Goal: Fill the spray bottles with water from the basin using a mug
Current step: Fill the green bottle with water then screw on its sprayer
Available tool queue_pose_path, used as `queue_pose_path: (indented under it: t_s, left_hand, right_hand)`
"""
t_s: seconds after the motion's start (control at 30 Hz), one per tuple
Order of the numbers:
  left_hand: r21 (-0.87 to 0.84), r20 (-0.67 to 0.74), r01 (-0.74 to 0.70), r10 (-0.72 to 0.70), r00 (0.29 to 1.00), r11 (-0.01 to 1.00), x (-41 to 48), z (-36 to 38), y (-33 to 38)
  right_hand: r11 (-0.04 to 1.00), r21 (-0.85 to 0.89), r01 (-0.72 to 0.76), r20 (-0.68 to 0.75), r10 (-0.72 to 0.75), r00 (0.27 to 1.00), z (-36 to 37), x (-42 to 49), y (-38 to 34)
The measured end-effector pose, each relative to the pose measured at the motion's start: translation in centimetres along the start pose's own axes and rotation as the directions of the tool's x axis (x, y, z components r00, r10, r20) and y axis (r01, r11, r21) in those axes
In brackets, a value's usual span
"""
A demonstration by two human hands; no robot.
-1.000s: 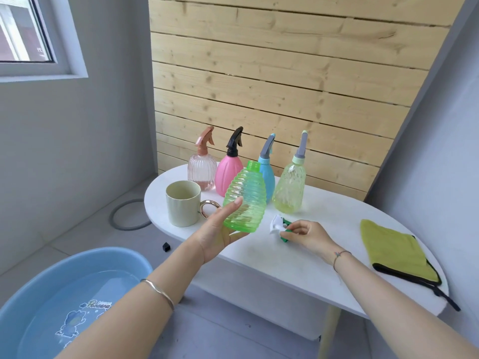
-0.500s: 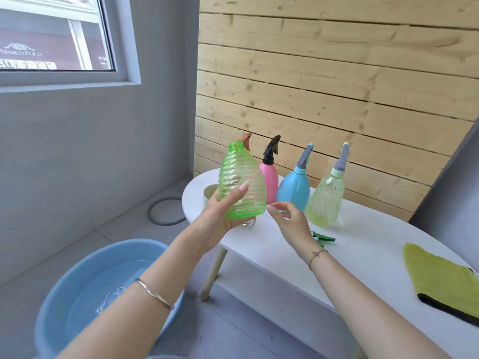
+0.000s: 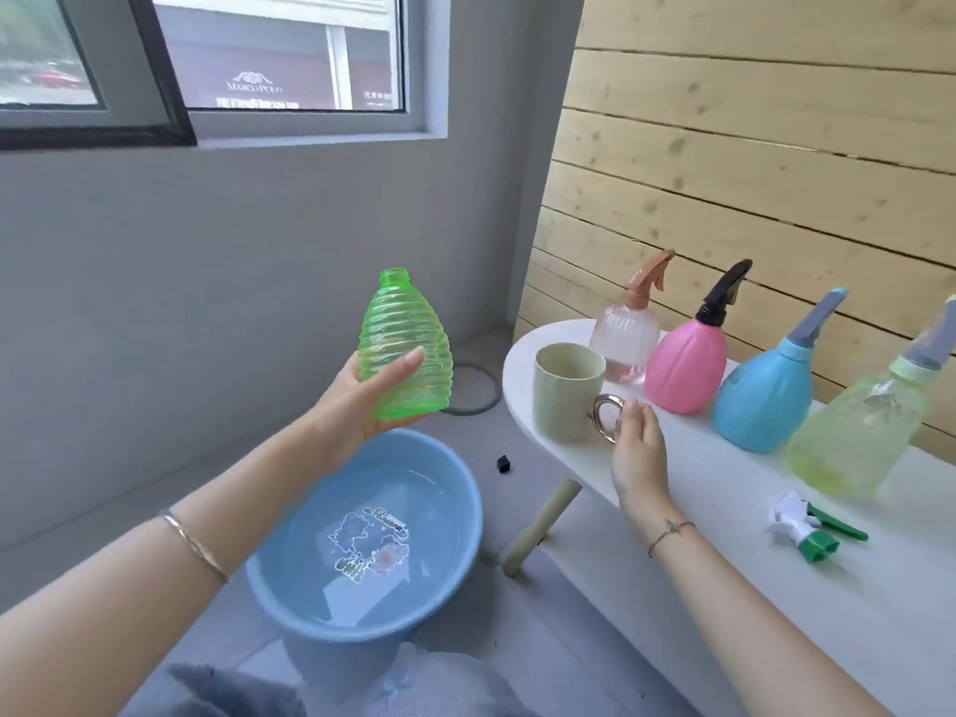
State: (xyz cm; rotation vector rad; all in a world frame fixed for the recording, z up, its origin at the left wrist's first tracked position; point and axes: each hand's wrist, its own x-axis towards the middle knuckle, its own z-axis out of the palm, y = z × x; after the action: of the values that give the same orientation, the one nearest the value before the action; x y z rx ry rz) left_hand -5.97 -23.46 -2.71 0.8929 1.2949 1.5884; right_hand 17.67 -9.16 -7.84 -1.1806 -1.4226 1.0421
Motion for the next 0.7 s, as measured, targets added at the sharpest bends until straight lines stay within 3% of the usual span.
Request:
queue_pose_path:
  t_s: [0.17, 0.37, 0.7]
  left_hand:
    - [0.008, -0.140, 0.035, -0.034, 0.990, 0.999, -0.9, -7.2, -1.0]
    - [-0.068, -0.280, 0.154, -0.167, 0.945, 0.986, -1.1, -15.0, -5.0]
    - [-0.036, -0.352, 0.301, -0.294, 0.889, 0.953, 1.8, -23.3, -17.8]
  right_hand:
    - [0.996, 0.085, 0.024, 0.134, -0.035, 0.990, 5.9, -0.4, -1.8]
    - [0.998, 0.017, 0.057, 0.387, -0.059, 0.920, 15.6, -1.6, 0.5]
    - [0.909, -0.388, 0.152, 0.617, 0.134, 0.775, 25.7, -0.8, 14.8]
